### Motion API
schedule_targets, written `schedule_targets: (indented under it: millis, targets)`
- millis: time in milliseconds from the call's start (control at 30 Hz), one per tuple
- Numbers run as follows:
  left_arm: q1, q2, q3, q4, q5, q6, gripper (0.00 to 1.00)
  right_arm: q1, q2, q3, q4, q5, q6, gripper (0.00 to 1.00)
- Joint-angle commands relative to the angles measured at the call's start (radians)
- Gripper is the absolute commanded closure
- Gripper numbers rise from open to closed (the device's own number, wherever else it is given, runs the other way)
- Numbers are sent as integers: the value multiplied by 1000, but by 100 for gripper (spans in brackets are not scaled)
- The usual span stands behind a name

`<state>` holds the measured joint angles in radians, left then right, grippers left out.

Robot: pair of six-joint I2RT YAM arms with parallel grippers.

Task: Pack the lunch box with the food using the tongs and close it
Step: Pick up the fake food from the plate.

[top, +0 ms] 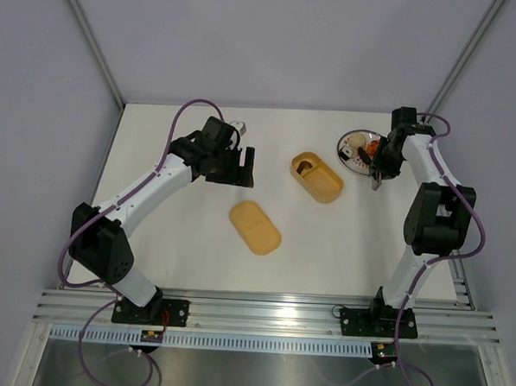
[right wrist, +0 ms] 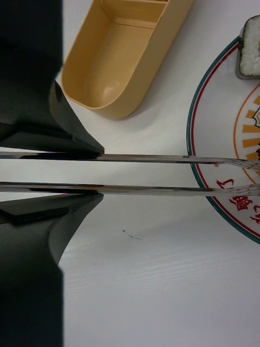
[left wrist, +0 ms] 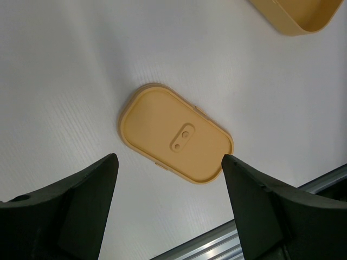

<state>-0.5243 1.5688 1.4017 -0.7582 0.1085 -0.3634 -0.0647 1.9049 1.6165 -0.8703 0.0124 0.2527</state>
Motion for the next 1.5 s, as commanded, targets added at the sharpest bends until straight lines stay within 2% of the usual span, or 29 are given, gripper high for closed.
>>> schedule_targets:
  millis: [0, 333, 833, 1467]
  targets:
    - [6, -15, 23, 30, 13, -3, 19, 13, -90, -13, 8, -57, -27, 61]
    - [6, -13, 28, 36, 23, -6, 19, 13, -161, 11, -12, -23, -32, 60]
    - [6, -4, 42, 30, 33, -5, 19, 13, -89, 115, -56, -58, -95, 47]
    - [6, 20, 57, 23, 23, 0, 19, 13, 29, 174, -62, -94, -150, 46]
